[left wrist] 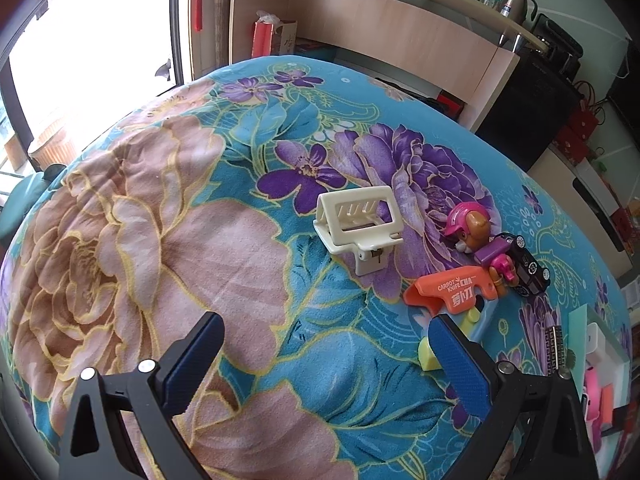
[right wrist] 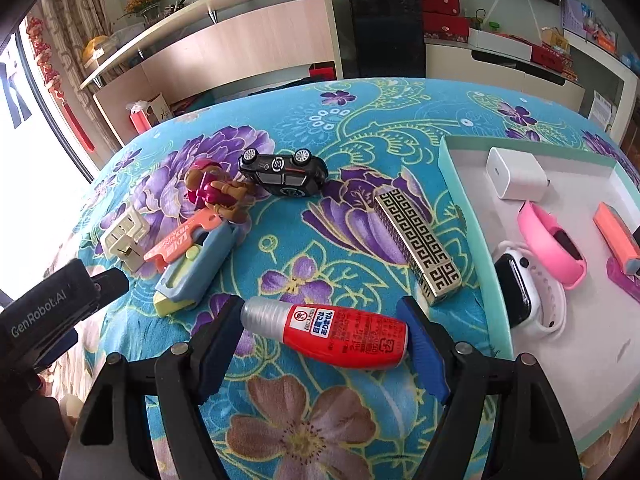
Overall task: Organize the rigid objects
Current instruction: 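Move the right tool to the red glue bottle and grasp it, then lift the glue bottle with the right tool while the left tool grasps the orange carrot knife toy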
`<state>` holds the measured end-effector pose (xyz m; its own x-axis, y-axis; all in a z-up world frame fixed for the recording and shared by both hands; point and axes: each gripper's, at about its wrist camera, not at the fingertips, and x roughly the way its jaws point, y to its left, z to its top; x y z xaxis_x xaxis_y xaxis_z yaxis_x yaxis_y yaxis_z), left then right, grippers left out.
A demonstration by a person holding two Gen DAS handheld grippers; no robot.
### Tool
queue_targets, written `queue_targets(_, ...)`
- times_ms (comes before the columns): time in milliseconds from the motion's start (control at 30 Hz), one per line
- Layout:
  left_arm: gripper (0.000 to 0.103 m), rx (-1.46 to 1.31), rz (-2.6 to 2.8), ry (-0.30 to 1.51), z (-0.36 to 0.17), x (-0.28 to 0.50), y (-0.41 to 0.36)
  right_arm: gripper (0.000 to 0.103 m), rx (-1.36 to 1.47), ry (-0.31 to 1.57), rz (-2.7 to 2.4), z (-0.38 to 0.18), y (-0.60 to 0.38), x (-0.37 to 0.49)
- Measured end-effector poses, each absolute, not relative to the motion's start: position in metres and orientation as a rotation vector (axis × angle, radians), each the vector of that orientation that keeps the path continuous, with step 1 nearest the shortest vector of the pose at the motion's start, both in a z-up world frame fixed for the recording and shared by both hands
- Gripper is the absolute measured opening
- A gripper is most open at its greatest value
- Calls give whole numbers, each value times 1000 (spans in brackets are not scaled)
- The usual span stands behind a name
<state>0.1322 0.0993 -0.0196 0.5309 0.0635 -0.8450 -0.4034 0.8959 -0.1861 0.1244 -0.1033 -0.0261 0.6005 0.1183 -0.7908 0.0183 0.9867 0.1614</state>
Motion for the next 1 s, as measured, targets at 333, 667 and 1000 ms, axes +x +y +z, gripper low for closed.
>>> queue_targets(333,103,-262,173,975,-20,148,67,78,126,832,19,2,-137,131)
queue_targets(667,103,-30,45,975,-27,181,23,78,160,826,5,8,-164,135)
queue_targets(1000,97,3,-19,967,-42,196,9,78,185,841,9,6,-172,139)
